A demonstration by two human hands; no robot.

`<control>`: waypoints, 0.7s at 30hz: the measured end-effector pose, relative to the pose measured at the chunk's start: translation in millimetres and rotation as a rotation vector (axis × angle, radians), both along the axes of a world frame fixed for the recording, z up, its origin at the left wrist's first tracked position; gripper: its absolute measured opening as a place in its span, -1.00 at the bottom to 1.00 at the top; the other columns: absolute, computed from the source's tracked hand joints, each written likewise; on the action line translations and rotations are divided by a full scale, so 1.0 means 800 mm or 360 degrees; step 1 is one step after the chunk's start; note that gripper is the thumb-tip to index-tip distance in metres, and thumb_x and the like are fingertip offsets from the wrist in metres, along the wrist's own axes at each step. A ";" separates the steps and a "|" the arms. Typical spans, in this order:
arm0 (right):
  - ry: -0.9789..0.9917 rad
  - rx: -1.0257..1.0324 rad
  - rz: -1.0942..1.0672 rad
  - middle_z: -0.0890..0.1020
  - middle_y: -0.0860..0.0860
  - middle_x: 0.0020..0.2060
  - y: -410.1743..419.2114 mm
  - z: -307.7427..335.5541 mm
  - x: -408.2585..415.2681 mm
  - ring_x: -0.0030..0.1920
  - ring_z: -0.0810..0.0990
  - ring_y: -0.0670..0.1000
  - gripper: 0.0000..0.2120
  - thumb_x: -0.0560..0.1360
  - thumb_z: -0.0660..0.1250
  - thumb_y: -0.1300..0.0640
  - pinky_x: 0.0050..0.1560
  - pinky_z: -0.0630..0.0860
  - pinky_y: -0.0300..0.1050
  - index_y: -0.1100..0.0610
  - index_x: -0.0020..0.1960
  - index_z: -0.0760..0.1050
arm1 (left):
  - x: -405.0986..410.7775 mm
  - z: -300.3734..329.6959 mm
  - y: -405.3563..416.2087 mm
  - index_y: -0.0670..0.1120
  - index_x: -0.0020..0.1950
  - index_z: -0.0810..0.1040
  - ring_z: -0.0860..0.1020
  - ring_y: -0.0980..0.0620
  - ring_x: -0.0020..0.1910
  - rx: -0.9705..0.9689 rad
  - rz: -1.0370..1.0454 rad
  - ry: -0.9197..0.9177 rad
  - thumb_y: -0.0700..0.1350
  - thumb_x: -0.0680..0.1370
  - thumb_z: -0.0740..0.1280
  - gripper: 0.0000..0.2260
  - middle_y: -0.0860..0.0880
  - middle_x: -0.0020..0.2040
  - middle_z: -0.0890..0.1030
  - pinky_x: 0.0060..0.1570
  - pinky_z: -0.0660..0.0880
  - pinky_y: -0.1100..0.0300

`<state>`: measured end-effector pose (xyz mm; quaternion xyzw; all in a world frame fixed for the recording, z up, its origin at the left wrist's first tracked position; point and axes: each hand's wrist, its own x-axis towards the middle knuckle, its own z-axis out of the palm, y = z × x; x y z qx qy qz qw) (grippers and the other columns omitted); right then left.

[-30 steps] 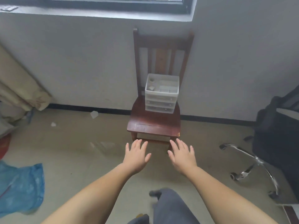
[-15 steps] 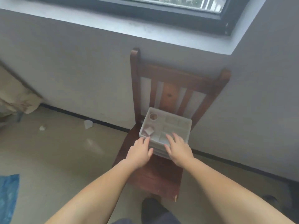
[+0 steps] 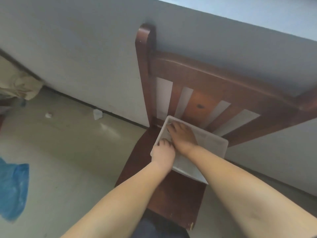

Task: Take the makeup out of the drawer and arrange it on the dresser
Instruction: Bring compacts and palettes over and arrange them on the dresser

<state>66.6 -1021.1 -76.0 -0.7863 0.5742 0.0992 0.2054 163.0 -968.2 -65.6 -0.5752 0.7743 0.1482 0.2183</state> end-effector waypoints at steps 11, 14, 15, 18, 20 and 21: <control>0.0117 0.0061 0.0004 0.34 0.17 0.29 0.006 -0.003 -0.008 0.31 0.30 0.18 -0.74 0.58 0.09 0.11 0.26 0.25 -0.02 0.11 0.25 0.31 | 0.012 -0.008 -0.014 -0.20 0.37 0.28 0.33 -0.12 0.29 -0.0091 -0.0240 0.0005 -0.14 0.50 0.29 -0.53 -0.15 0.29 0.37 0.05 0.33 0.08; 0.0044 0.0061 -0.0028 0.37 0.17 0.21 0.009 -0.001 -0.017 0.24 0.34 0.16 -0.78 0.56 0.12 0.15 0.12 0.27 -0.08 0.12 0.20 0.32 | 0.017 -0.009 -0.017 -0.20 0.34 0.27 0.37 -0.12 0.25 -0.0096 -0.0279 0.0053 -0.08 0.47 0.34 -0.49 -0.14 0.24 0.43 0.02 0.33 0.08; 0.0000 0.0071 -0.0045 0.37 0.17 0.23 0.010 0.002 -0.020 0.24 0.33 0.16 -0.76 0.55 0.13 0.15 0.09 0.27 -0.09 0.12 0.21 0.32 | 0.020 -0.009 -0.018 -0.20 0.33 0.28 0.40 -0.12 0.23 -0.0091 -0.0302 0.0081 -0.04 0.46 0.37 -0.48 -0.13 0.21 0.46 0.01 0.35 0.07; -0.0127 0.0110 -0.0096 0.29 0.15 0.35 0.011 0.011 -0.026 0.35 0.26 0.16 -0.59 0.57 0.16 0.14 0.20 0.31 -0.04 0.10 0.40 0.23 | 0.029 -0.008 -0.025 -0.17 0.28 0.32 0.44 -0.11 0.18 -0.0037 -0.0359 0.0185 0.00 0.46 0.37 -0.52 -0.11 0.16 0.50 -0.10 0.44 0.02; -0.0181 0.0083 -0.0119 0.27 0.13 0.38 0.013 0.019 -0.029 0.37 0.25 0.16 -0.51 0.56 0.18 0.15 0.23 0.33 -0.01 0.10 0.47 0.16 | 0.034 -0.006 -0.029 -0.16 0.21 0.36 0.44 -0.11 0.16 -0.0007 -0.0373 0.0263 0.03 0.48 0.36 -0.58 -0.11 0.12 0.50 -0.12 0.45 0.00; -0.0200 0.0052 -0.0128 0.28 0.13 0.38 0.015 0.023 -0.030 0.36 0.26 0.16 -0.49 0.56 0.20 0.15 0.23 0.35 0.01 0.10 0.48 0.16 | 0.035 -0.004 -0.030 -0.15 0.18 0.37 0.45 -0.11 0.15 0.0010 -0.0343 0.0313 0.04 0.48 0.36 -0.61 -0.11 0.11 0.50 -0.12 0.44 0.00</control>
